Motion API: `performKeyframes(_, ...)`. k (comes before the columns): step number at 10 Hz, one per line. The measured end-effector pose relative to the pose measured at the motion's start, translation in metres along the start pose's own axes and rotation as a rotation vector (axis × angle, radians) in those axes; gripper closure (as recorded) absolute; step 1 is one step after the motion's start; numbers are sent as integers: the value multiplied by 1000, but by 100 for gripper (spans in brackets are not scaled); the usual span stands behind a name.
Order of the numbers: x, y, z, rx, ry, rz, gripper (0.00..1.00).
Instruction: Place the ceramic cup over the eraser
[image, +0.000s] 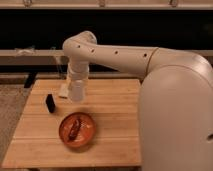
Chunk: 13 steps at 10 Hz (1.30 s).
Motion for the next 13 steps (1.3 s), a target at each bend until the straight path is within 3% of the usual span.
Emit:
performKeyframes(7,-1,4,2,-9,6,-11,100)
performKeyframes(9,-9,7,1,1,-5,-49,100)
performKeyframes(13,-40,51,7,-2,-9,-184,100)
